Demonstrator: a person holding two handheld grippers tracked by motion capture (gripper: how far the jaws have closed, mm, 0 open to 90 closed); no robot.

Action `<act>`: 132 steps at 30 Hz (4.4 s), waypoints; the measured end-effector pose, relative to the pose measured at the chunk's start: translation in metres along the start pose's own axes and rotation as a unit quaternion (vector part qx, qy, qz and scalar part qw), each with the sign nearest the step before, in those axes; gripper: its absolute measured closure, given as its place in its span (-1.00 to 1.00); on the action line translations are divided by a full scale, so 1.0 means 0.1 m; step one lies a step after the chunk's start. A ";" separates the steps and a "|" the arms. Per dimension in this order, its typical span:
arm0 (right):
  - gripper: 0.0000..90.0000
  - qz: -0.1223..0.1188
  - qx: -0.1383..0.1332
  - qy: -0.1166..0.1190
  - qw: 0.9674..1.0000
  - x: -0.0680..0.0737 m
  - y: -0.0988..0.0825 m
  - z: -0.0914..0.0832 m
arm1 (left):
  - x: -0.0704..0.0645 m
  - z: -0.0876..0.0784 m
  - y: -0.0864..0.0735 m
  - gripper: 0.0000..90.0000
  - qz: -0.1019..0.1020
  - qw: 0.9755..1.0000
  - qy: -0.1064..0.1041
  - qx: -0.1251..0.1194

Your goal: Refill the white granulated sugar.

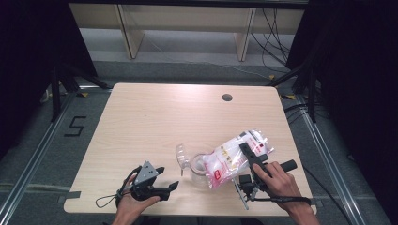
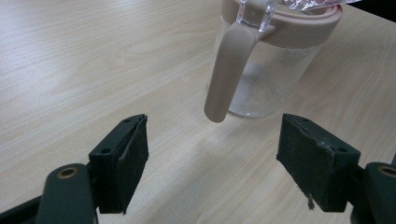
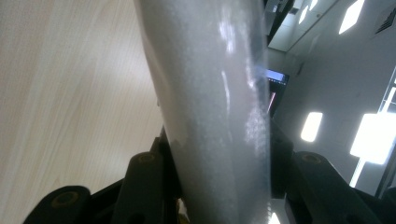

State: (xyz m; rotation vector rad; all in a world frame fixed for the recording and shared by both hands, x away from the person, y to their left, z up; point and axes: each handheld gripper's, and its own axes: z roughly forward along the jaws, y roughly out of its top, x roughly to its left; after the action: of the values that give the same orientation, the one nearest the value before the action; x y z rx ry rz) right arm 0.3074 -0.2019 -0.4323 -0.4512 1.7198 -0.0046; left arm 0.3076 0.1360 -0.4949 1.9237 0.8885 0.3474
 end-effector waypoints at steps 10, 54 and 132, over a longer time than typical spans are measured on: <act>0.38 -0.011 -0.006 -0.007 1.000 -0.03 0.01 0.00 | 0.00 0.00 0.00 -0.46 -0.004 1.000 0.002 0.003; 0.44 -0.018 -0.009 -0.012 1.000 -0.07 0.04 0.00 | -0.01 0.00 0.01 -0.47 0.001 1.000 -0.002 -0.001; 0.57 -0.024 -0.015 -0.014 0.999 -0.08 0.05 0.00 | -0.01 0.00 0.01 -0.46 0.002 1.000 -0.004 0.000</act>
State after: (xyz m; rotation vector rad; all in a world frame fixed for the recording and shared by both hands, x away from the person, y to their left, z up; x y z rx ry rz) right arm 0.3064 -0.1950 -0.4263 -0.5132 1.6834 -0.0069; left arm 0.3073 0.1348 -0.4935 1.9261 0.8804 0.3423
